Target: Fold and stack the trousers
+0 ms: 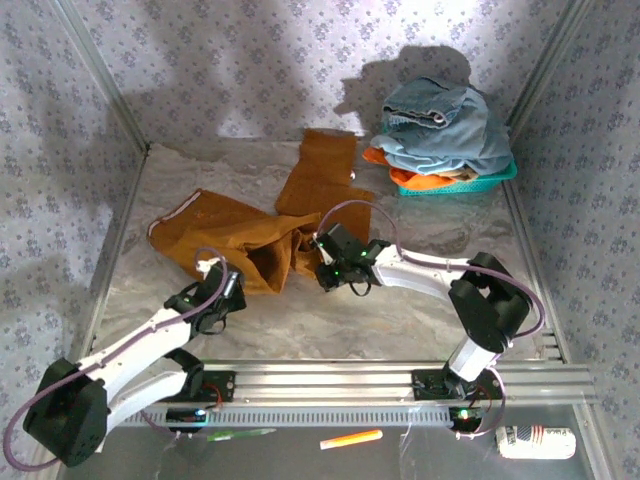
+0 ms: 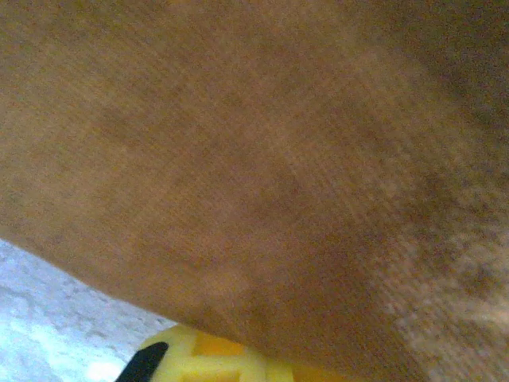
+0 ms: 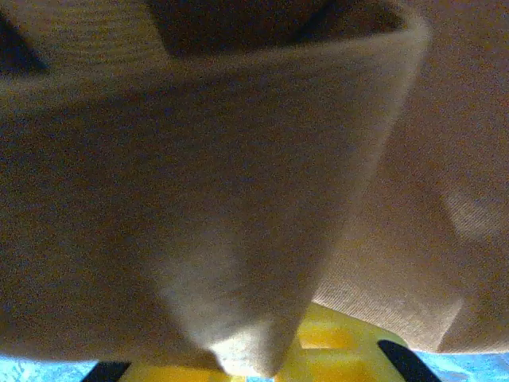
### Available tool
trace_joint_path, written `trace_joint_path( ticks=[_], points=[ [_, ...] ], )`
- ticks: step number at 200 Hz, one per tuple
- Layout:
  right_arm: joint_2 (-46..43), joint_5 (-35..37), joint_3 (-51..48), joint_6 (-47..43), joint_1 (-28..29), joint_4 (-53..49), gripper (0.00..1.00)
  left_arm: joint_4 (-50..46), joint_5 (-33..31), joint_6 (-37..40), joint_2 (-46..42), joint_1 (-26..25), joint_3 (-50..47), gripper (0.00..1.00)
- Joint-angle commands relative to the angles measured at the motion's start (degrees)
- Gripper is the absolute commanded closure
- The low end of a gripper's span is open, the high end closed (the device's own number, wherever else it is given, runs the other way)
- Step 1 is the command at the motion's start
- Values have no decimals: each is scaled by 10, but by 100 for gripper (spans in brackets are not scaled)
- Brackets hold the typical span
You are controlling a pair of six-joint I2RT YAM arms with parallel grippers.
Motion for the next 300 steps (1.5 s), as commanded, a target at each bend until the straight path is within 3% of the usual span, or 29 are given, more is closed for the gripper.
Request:
trace_joint_path(
  ticks=[1,97,121,129,133,138,153,158,162,184,220,240,258,275,290,300],
  points=[
    [-17,43,16,-13,-3,-19,100,-4,-23,19,-17,-2,32,100],
    [-270,203,21,-1,37,-127,100,-208,-37,70,-116,-4,226,100],
    [-301,201,32,-1,41,-139,100,-223,28,62,-87,-10,251,100],
    [-301,204,32,0,43,-140,100,-224,44,47,-76,-30,246,79],
    [-299,206,32,-1,43,-140,100,-227,39,37,-73,-43,243,61],
    [-296,207,32,-1,43,-140,100,-233,25,23,-69,-68,237,47],
    [-289,214,28,2,47,-140,100,-270,-43,-31,-67,-133,220,17],
    [-289,214,26,3,47,-138,100,-288,-62,-51,-67,-148,215,3],
    [-289,214,23,4,47,-136,100,-302,-73,-69,-67,-156,209,1],
    [-290,210,12,7,46,-131,100,-371,-126,-179,-77,-163,172,0],
    [-290,205,4,7,39,-131,100,-383,-183,-243,-111,-156,144,0],
    [-299,200,-10,12,34,-126,100,-291,-164,-207,-124,-108,93,0],
    [-307,196,-22,17,27,-125,100,-127,-86,-153,-126,-40,24,1],
    [-317,194,-27,22,20,-132,100,-6,-40,-119,-130,-4,-30,14],
    [-328,197,-30,25,16,-140,100,25,-48,-100,-140,5,-48,45],
    [-337,198,-35,26,12,-143,100,32,-53,-84,-152,5,-51,59]
  ],
)
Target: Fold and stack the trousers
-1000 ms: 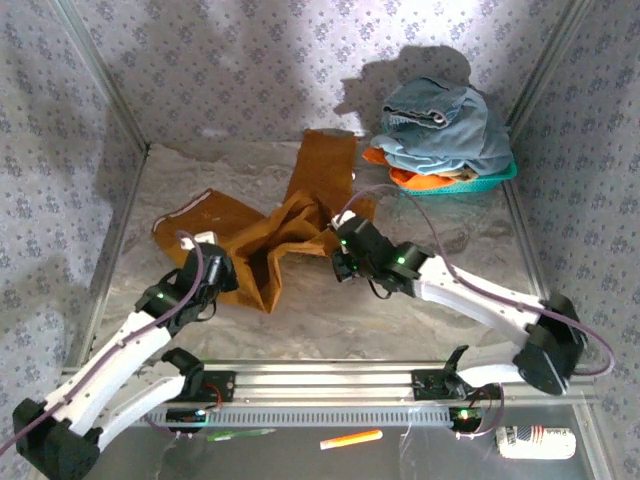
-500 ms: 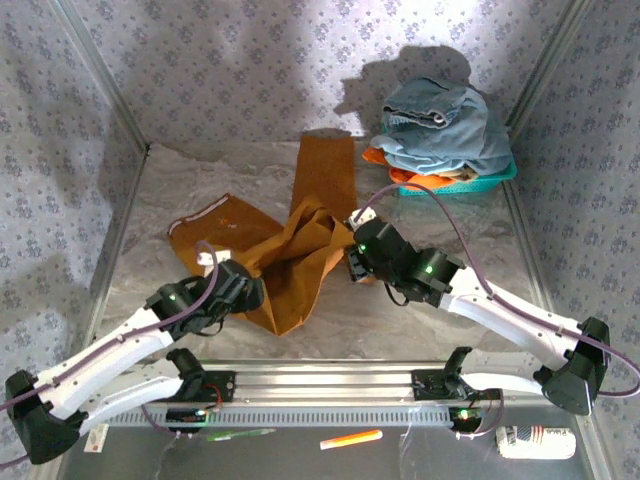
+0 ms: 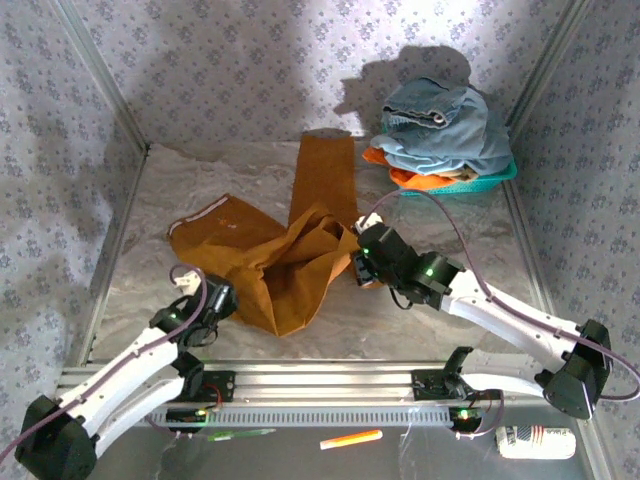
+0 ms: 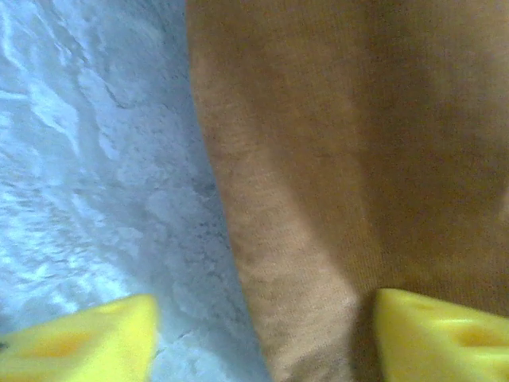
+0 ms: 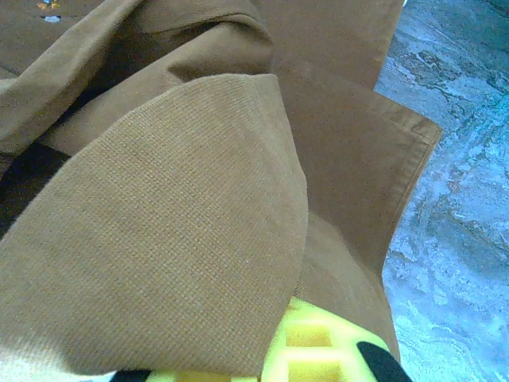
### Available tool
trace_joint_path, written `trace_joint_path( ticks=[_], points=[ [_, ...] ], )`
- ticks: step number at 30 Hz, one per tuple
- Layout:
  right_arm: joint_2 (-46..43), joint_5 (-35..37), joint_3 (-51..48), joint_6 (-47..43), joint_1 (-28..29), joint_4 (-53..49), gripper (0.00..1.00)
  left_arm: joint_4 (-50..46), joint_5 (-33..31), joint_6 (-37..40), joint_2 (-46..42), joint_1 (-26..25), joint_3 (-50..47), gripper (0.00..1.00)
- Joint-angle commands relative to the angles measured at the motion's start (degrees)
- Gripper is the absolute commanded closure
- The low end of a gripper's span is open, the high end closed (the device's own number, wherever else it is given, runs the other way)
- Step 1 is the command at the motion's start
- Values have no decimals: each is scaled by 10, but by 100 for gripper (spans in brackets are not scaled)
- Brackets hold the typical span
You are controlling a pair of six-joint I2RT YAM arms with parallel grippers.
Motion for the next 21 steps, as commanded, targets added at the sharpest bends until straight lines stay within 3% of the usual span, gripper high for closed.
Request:
trace_joint_path(
  ticks=[1,4,5,12,16,21],
  points=[
    [-33,6,-3,16,-8,-4,100,122,15,57,-25,8,-8,60],
    [-46,9,-6,18,-13,-11,100,76,2,80,-51,8,20,98],
    [-50,11,-6,17,-14,-14,100,58,4,92,-66,7,31,100],
    [-90,34,12,12,-10,-47,100,-87,-8,124,-167,-7,144,100],
    [-104,44,38,4,-6,-62,100,-142,-2,148,-156,-22,228,100],
    [-130,97,88,-10,35,-92,100,-168,-18,160,-129,-79,350,100]
  ],
)
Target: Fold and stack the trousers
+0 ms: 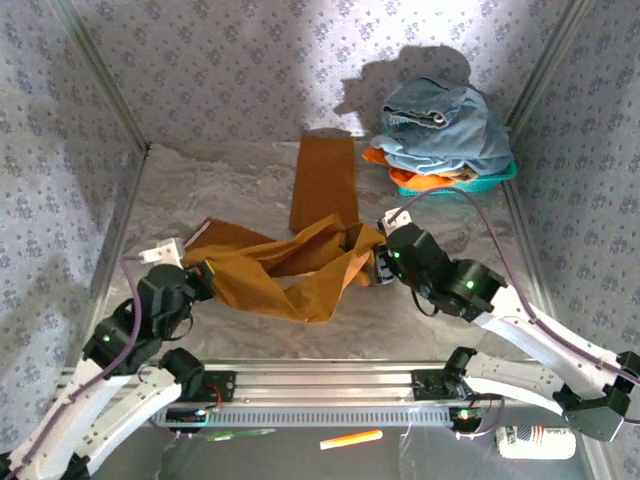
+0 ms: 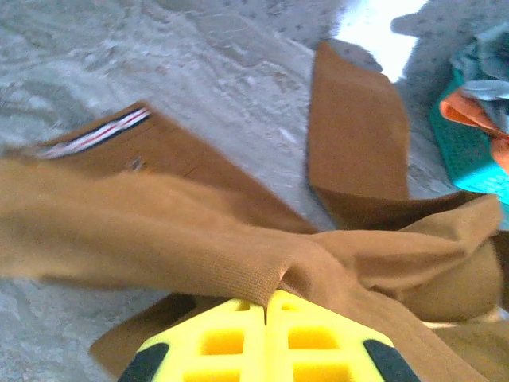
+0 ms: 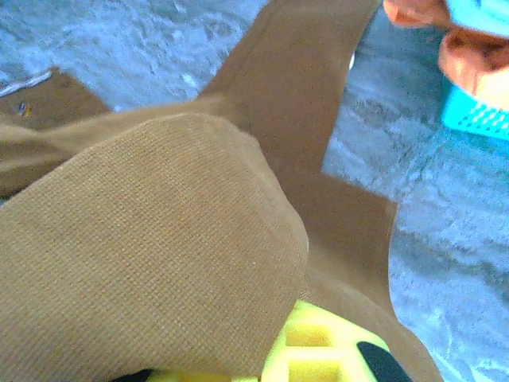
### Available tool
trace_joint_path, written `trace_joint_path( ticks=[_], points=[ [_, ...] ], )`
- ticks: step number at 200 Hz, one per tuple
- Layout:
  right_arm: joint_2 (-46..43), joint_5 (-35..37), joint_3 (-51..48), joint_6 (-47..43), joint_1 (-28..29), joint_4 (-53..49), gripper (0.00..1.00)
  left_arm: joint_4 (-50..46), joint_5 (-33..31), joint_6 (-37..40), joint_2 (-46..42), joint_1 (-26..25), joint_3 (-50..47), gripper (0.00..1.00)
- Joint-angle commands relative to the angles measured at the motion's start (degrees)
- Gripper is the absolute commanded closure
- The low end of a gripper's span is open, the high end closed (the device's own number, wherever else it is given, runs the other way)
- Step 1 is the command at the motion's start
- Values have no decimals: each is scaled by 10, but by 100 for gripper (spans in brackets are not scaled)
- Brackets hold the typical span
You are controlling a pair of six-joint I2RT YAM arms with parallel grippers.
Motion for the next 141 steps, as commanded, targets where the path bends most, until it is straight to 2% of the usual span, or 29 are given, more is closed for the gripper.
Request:
trace_joint_path(
  ticks=[1,24,43,59,72,81,95,105,123,141],
  points=[
    [-36,66,55,-12,35,-27,100,-23,-20,27,11,-36,89,100],
    [-65,94,95,-21,86,-38,100,-41,5,31,40,-61,166,100],
    [-56,103,132,-47,104,-41,100,-56,20,32,74,-64,207,100],
    [-16,97,167,-82,96,-37,100,-68,-2,43,123,-63,241,100],
    [33,53,202,-107,43,-18,100,-69,-14,71,180,-50,269,100],
    [75,-21,227,-105,-25,-7,100,-68,28,82,223,-9,290,100],
    [151,-134,267,-99,-121,6,100,-28,210,81,280,103,289,100],
    [209,-153,294,-101,-158,12,100,8,295,69,313,172,268,100],
    [312,-183,345,-108,-194,5,100,31,326,77,374,247,249,100],
    [400,-220,379,-104,-212,11,100,54,347,74,426,297,239,100]
  ],
)
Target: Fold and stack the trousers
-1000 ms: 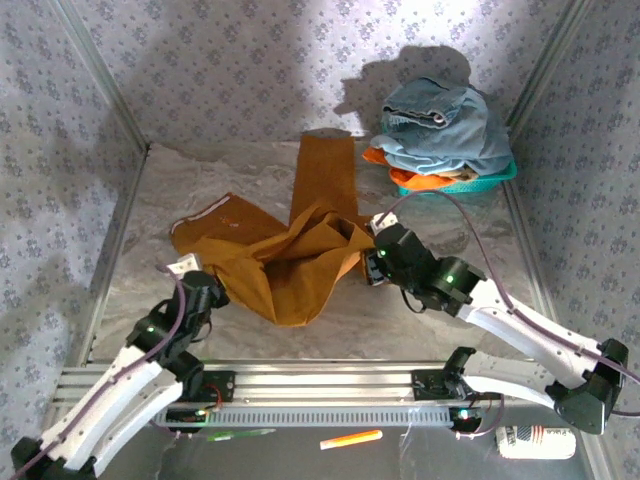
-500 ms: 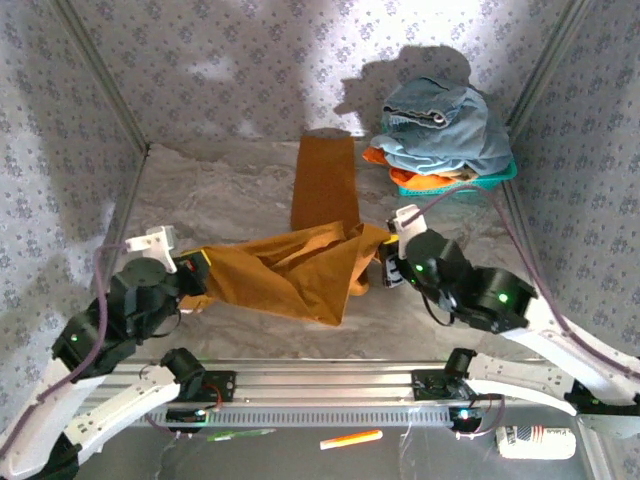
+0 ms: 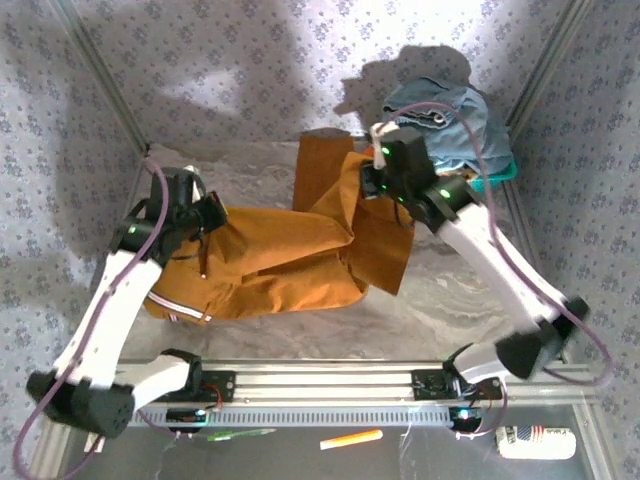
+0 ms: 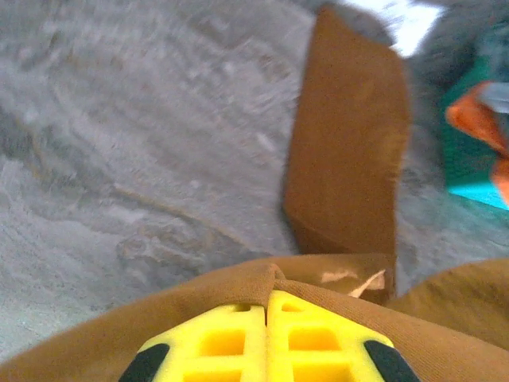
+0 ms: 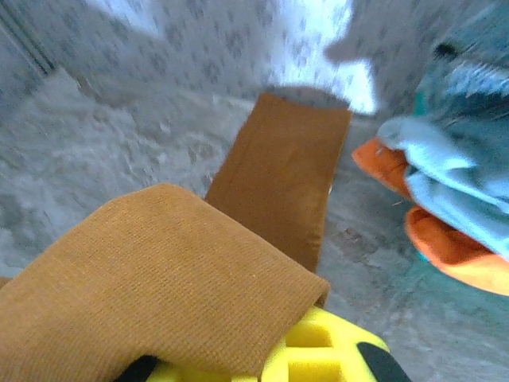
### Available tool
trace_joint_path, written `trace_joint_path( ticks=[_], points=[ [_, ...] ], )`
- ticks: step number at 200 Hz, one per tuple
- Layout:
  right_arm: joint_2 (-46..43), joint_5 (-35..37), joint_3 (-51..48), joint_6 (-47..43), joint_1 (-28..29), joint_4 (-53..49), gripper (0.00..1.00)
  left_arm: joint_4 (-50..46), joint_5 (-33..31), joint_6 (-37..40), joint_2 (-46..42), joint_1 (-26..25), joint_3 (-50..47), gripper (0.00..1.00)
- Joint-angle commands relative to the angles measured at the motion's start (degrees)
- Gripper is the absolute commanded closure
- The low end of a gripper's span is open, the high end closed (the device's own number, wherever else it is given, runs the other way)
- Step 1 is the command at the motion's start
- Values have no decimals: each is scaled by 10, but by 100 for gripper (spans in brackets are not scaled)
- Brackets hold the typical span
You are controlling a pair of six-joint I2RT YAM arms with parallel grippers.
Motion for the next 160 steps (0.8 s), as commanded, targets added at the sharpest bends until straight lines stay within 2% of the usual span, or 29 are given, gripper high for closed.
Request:
trace_joint_path(
  ticks=[1,26,32,41,48,54,59,71,79,104,134,147,160],
  points=[
    [87,-89,45,-12,-21,-3,100,47,95,8,39,58,-13,100],
    [207,-110,119,-3,-29,-13,100,104,101,-1,113,103,-18,100],
    [236,-115,142,0,-29,-21,94,109,109,-1,138,114,-11,95],
    [275,-115,177,4,-29,-32,81,109,118,4,177,126,7,75],
    [302,-111,207,8,-27,-46,62,103,129,10,207,135,27,52],
    [321,-100,232,11,-27,-62,52,87,128,16,231,140,49,34],
    [331,-90,248,12,-25,-75,48,70,122,23,248,142,68,27],
    [330,-62,252,12,-19,-91,39,34,111,33,265,142,102,19],
    [312,-39,229,13,-14,-88,35,31,106,32,254,140,101,2],
    [208,7,77,40,-13,-48,24,38,57,31,146,102,31,1],
    [120,-47,-118,81,-48,28,15,71,-14,11,22,-9,-122,1],
    [119,-75,-149,78,-65,57,14,89,-28,-10,-1,-50,-177,3],
    [146,-93,-134,71,-79,61,14,111,-27,-23,-7,-78,-217,5]
  ],
)
